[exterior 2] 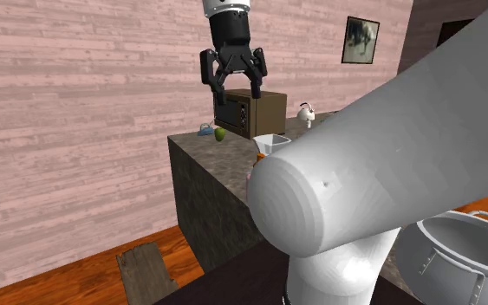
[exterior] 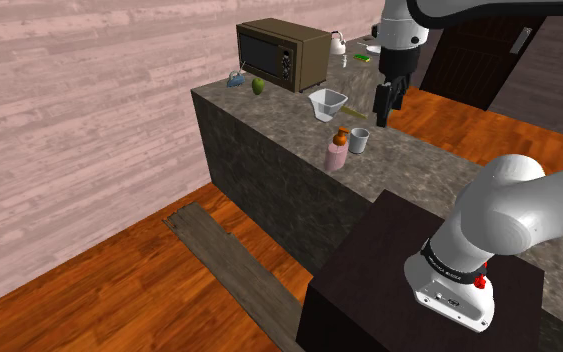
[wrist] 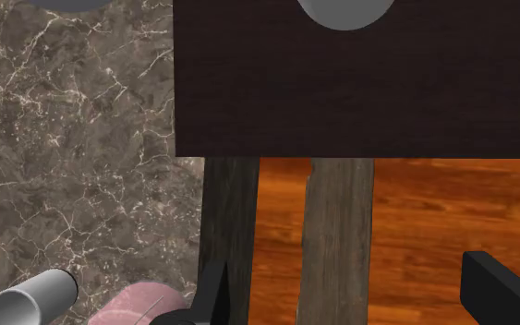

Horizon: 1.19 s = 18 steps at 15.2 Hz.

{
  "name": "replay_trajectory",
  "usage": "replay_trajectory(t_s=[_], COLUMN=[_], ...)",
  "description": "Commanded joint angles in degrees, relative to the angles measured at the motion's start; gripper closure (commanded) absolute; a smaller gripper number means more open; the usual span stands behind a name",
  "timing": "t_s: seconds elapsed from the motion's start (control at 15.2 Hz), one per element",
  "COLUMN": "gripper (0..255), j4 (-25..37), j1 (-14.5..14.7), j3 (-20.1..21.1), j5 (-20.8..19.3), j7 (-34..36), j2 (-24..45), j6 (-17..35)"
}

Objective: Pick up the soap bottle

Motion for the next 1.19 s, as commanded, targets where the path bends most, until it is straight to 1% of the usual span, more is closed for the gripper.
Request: replay_trajectory(t_s=[0.0,0.33,0.66,0.92,1.12], gripper=[0,0,0,0,0], j4=[0.00,-1.81,-1.49,0.31,2.52], j1=[0.00,-1.42,-2.39,-2.69,-2.62], j3=[0.00,-5.26,-10.44,-14.42,-17.28], j5=[0.00,-3.17,-5.12,-5.29,-4.31], j7=[0.00,-4.92,-9.85,-14.10,-17.69], j2=[0.00,5.66,13.46,20.96,27.17], j6=[0.00,9.20,18.40,25.42,30.28])
